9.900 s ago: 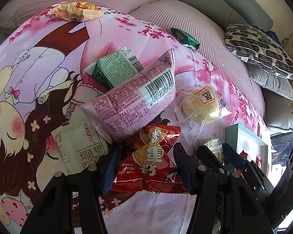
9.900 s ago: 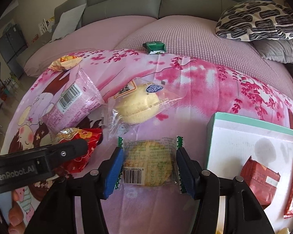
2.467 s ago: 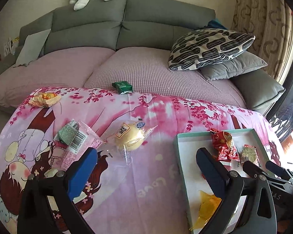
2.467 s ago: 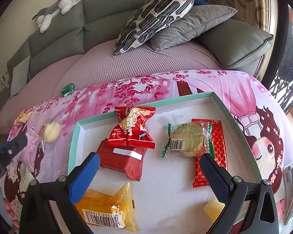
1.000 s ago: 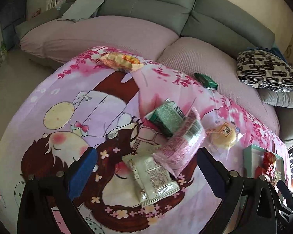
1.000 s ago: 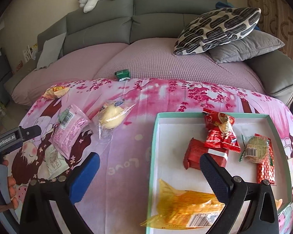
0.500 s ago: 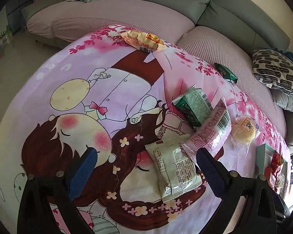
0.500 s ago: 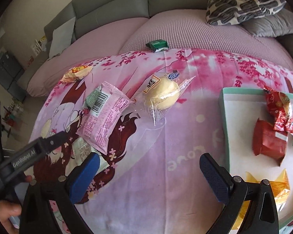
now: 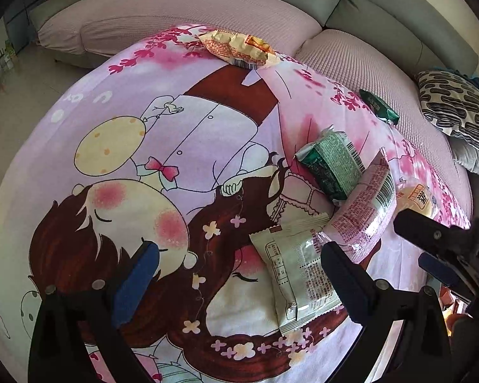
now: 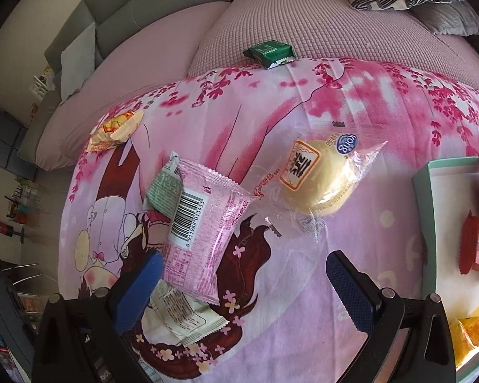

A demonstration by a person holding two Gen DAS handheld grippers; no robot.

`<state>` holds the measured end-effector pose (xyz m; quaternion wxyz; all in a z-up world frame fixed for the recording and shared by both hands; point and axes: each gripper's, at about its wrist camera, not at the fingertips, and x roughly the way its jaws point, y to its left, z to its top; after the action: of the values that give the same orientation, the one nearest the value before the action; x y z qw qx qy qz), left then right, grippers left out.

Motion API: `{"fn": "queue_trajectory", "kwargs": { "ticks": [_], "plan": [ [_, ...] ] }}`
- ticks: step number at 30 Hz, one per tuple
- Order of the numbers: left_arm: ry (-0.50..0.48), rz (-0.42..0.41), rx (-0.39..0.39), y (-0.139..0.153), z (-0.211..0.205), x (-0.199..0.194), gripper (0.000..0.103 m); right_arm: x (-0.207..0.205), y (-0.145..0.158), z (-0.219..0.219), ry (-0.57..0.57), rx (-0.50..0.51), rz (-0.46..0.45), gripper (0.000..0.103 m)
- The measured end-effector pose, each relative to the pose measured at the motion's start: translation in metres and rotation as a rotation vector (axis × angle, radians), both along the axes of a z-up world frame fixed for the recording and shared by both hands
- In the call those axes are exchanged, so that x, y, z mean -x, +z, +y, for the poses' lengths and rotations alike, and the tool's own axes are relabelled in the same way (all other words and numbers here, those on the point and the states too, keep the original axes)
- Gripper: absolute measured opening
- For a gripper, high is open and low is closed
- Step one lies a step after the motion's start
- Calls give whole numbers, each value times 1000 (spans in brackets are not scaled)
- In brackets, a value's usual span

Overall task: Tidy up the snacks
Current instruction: 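Move both tools toward the pink wafer bag and beige packet, then grasp the pink wafer bag with the right tool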

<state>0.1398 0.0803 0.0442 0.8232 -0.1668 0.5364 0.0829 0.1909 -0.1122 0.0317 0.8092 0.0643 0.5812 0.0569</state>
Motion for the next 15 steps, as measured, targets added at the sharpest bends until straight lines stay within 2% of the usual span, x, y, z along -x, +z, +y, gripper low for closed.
{"fn": "queue_trajectory", "kwargs": {
  "ticks": [10,15],
  "plan": [
    [17,6,13,-1,7,3,101,-16,-23,20,20,75,34,102],
    [31,11,21,-3,11,4,101,-14,-32,16,34,101,52,88]
  ]
}}
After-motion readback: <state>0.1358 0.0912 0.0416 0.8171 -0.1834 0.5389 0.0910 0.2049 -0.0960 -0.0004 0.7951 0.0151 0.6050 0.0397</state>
